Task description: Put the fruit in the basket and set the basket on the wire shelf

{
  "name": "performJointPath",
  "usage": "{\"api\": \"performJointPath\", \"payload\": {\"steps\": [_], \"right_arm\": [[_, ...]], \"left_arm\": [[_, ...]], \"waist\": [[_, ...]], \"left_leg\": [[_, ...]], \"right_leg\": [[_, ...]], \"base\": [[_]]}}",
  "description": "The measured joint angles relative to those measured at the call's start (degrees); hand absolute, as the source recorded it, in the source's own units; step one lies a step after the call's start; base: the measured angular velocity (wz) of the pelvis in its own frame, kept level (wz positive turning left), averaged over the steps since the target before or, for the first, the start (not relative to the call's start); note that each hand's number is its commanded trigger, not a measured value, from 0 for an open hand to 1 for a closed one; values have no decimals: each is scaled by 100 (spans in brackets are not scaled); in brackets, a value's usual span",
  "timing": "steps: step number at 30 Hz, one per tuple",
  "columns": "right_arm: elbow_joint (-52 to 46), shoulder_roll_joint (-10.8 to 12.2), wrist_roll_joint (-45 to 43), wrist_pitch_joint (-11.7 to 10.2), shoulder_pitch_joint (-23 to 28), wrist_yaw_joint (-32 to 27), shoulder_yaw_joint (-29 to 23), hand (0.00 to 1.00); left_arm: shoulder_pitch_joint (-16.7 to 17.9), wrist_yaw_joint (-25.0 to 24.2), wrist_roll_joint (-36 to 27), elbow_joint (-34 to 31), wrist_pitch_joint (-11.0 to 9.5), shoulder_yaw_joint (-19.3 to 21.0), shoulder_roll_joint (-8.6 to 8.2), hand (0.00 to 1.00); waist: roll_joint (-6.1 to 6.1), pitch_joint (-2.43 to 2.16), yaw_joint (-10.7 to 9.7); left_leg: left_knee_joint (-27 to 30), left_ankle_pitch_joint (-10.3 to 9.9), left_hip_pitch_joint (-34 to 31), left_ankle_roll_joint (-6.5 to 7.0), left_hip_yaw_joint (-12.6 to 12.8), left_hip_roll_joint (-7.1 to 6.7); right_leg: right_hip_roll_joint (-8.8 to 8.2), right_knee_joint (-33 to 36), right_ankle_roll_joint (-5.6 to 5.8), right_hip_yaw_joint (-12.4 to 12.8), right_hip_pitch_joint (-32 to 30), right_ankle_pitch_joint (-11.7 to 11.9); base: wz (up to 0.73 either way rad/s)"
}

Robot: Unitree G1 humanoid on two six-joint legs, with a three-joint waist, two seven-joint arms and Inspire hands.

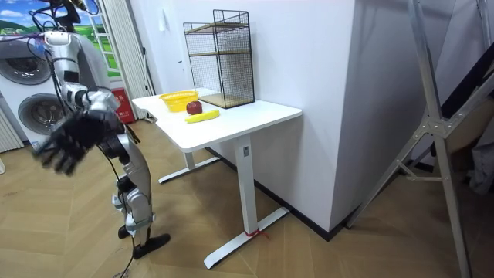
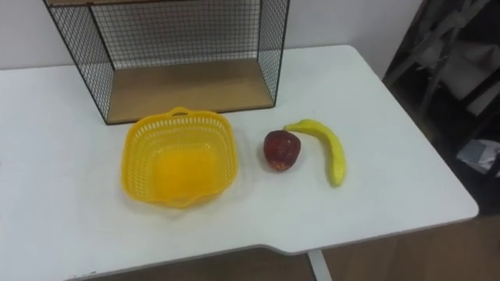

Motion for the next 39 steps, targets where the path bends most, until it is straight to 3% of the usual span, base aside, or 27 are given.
{"api": "performJointPath", "payload": {"steps": [6, 8, 10, 18, 23, 29, 35, 39], "right_arm": [[-1614, -72, -2662, -17, 42, -129, 483, 0], [-2105, -87, -3288, -18, 123, 33, 946, 0], [-2386, -86, -3542, -11, 147, 353, 1468, 0], [-2603, -85, -3757, 70, 181, 2310, 3142, 0], [-2258, -76, -3699, 139, 141, 3379, 3815, 0], [-2104, -67, -3632, 191, 141, 4305, 4205, 0], [-1914, -50, -3637, 190, 126, 4659, 4266, 0], [-1902, -44, -3642, 189, 125, 4792, 4270, 0]], "left_arm": [[-69, -41, 113, 54, -7, -299, 51, 0], [-160, -44, 110, 50, -16, -415, 72, 0], [-166, -52, 108, 53, -16, -627, 86, 0], [-257, -193, 105, 227, -48, -1157, 79, 0], [-293, -374, 109, 211, -77, -1258, 96, 0], [-304, -550, 112, 190, -86, -1267, 100, 0], [-263, -552, 111, 213, -94, -1269, 99, 0], [-257, -560, 112, 216, -93, -1265, 100, 0]], "waist": [[-22, 22, 146], [-39, 38, 365], [-52, 33, 419], [15, 52, 759], [87, 66, 835], [81, 46, 956], [40, 20, 994], [71, 36, 1015]], "left_leg": [[-10, 1, 15, 0, 56, 2], [-14, 1, 16, 0, 150, 8], [-15, 1, 19, 0, 194, 11], [-24, -1, 38, -1, 183, 15], [-33, -1, 107, -1, 42, 27], [-26, -1, 125, -1, -57, 34], [-18, -1, 216, -1, -159, 26], [-16, -1, 225, -1, -188, 26]], "right_leg": [[4, -19, -1, 40, -62, 0], [18, -12, -7, 94, -96, 6], [29, 5, -4, 150, -107, 10], [36, -24, 1, 158, -67, 32], [24, -120, 1, 45, 98, 72], [9, -210, -14, -71, 201, 85], [-19, -287, -16, -186, 381, 88], [-21, -292, -18, -218, 402, 90]], "base": [[-8], [-19], [-13], [1], [13], [9], [11], [4]]}}
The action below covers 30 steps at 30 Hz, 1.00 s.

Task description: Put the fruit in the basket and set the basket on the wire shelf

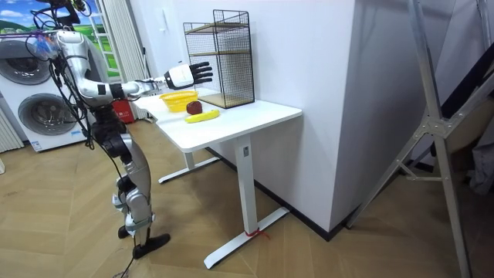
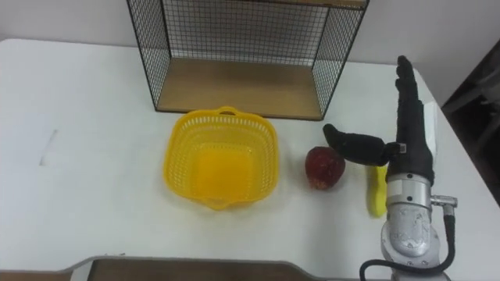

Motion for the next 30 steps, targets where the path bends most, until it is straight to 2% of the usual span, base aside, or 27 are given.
{"api": "performJointPath", "payload": {"steps": [9, 12, 17, 23, 30], "right_arm": [[39, 2, -75, 6, 0, 356, 21, 0], [112, 2, -74, 48, 2, 385, 179, 0], [424, 3, -79, 265, 4, 545, 391, 0], [596, 3, -449, 308, 4, 697, 391, 0], [773, 7, -575, 365, -1, 790, 396, 0]], "left_arm": [[-51, -21, 8, -14, 9, 1, 0, 0], [-27, -8, 6, -13, 18, -5, -5, 0], [-1, 30, 7, -19, 55, -5, -8, 0], [-14, 26, 9, 10, 138, 0, -9, 0], [-34, 28, 8, 27, 139, -1, -16, 0]], "waist": [[-7, -13, 60], [-14, -18, 80], [1, -23, 97], [85, -37, 115], [64, -39, 123]], "left_leg": [[-2, -1, -39, -1, -93, 0], [-1, 0, -35, -1, -93, 2], [-1, 0, -39, -1, -95, 2], [0, 0, -42, -1, -93, 4], [-4, -1, -44, -1, -93, 3]], "right_leg": [[-2, -1, -4, -64, -8, 3], [-4, -10, -5, -79, 43, 3], [-14, -13, -5, -98, 55, 3], [-11, -2, -5, -101, 57, 3], [-11, -9, -5, -103, 53, 2]], "base": [[4], [1], [0], [0], [0]]}}
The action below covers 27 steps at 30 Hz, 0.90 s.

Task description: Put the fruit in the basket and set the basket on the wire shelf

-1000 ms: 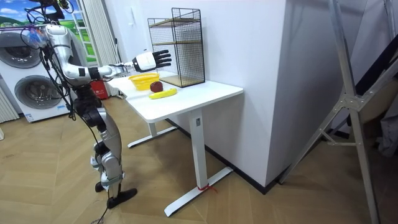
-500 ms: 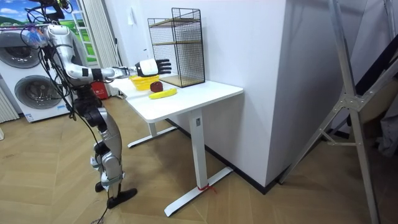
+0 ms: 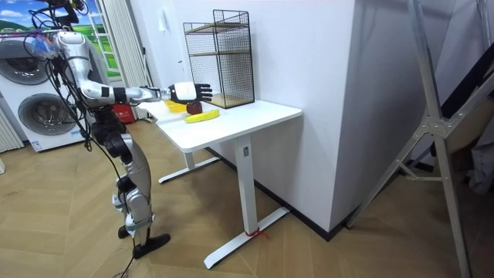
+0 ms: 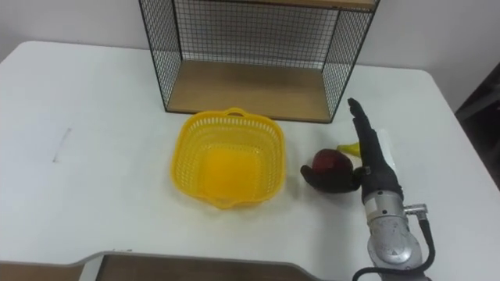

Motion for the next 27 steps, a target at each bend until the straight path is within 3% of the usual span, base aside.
{"api": "performJointPath", "payload": {"steps": [5, 15, 20, 27], "right_arm": [[348, 122, -2, 5, -5, 14, 25, 0], [385, 122, -207, 5, -21, 62, 55, 0], [1237, 121, -298, 4, -338, 182, 54, 0], [1564, 94, -170, 13, -497, 554, 53, 0]], "left_arm": [[-35, 2, 0, -11, 0, -7, -6, 0], [-40, -6, 3, -20, -5, -9, -6, 0], [26, -6, 118, -17, 9, -9, -5, 0], [17, -175, 123, -37, 123, -9, 18, 0]], "waist": [[-86, 17, 10], [-96, 23, 14], [-104, 19, 25], [-137, 18, -13]], "left_leg": [[1, 0, -15, 0, 0, 0], [3, 0, 1, 0, -1, -1], [4, 0, 43, 0, -2, -1], [23, 1, 59, 0, -84, 1]], "right_leg": [[0, -12, 0, 0, -7, 0], [-1, -25, 0, -1, -9, 0], [-2, -23, 0, 0, 65, 0], [-8, -99, -3, -52, 132, 21]], "base": [[0], [0], [0], [4]]}}
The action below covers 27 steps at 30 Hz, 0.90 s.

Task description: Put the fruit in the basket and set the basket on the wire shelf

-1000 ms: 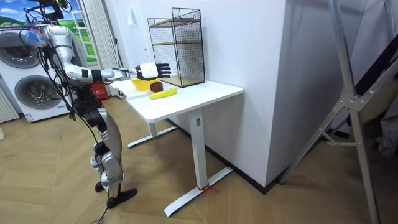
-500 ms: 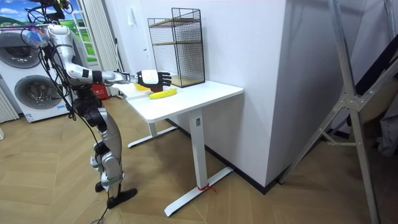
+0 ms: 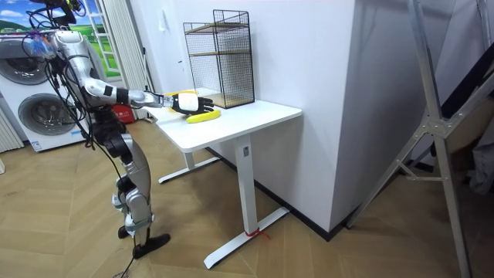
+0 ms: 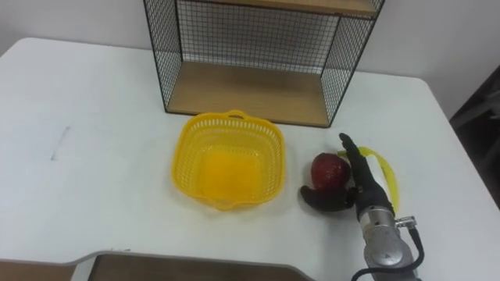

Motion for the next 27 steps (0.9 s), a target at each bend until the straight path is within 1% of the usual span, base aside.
{"api": "performJointPath", "payload": {"steps": [7, 9, 10, 12, 13, 15, 19, 21, 23, 25, 27], "right_arm": [[347, -68, -23, -34, -190, 233, -1, 0], [399, -101, -32, -20, -248, 340, -2, 0], [511, -123, -35, -45, -312, 402, -9, 0], [662, -147, -52, -79, -401, 501, -26, 0], [742, -152, -61, -78, -446, 563, -41, 52], [819, -155, -100, -61, -525, 645, -66, 100], [899, -175, -293, -54, -562, 727, -224, 100], [1021, -262, -355, -42, -649, 761, -288, 100], [1043, -268, -487, -11, -659, 789, -339, 100], [1125, -282, -503, 21, -717, 758, -364, 100], [1147, -309, -600, 70, -737, 702, -367, 100]], "left_arm": [[-22, -127, 5, -27, 28, -95, 50, 0], [-36, -178, 7, -47, 45, -94, 57, 0], [-53, -204, 7, -47, 47, -93, 58, 0], [-57, -222, 8, -47, 53, -93, 59, 0], [-45, -231, 8, -47, 71, -93, 59, 0], [-60, -246, 11, -50, 104, -92, 59, 0], [-86, -334, 265, -53, 226, -94, 60, 0], [-72, -333, 320, -53, 273, -94, 65, 0], [-65, -329, 349, -53, 331, -94, 68, 0], [-74, -329, 383, -53, 345, -92, 69, 0], [-109, -328, 466, -53, 349, -92, 70, 0]], "waist": [[-69, 5, -10], [-88, 2, -15], [-97, 4, -25], [-103, 6, -33], [-105, 4, -30], [-106, 5, -30], [-113, -3, -56], [-114, -8, -62], [-112, -23, -59], [-105, -43, -52], [-106, -52, -30]], "left_leg": [[4, 0, -2, -1, -46, -2], [12, 0, -3, -1, -62, -2], [19, 0, -6, 0, -73, -2], [24, 0, 21, 0, -88, -4], [20, -2, 46, 0, -89, -4], [27, -3, 37, 0, -90, -5], [92, -6, -20, 4, -170, -21], [108, -6, -28, 4, -214, -25], [118, -6, -22, 4, -234, -23], [124, -6, -16, 3, -249, -24], [130, -6, -12, 3, -272, -23]], "right_leg": [[2, 2, -5, -14, -5, 6], [-2, -6, -6, -42, -1, 16], [-17, -16, -7, -96, 8, 25], [-19, -44, -5, -106, 53, 32], [-19, -95, -5, -110, 87, 33], [-22, -97, -5, -119, 86, 33], [-53, -98, -4, -233, 86, 33], [-58, -96, -4, -264, 95, 33], [-57, -102, -4, -282, 125, 33], [-59, -109, -4, -302, 145, 33], [-58, -109, -5, -309, 160, 33]], "base": [[1], [2], [5], [4], [0], [0], [11], [10], [7], [7], [4]]}}
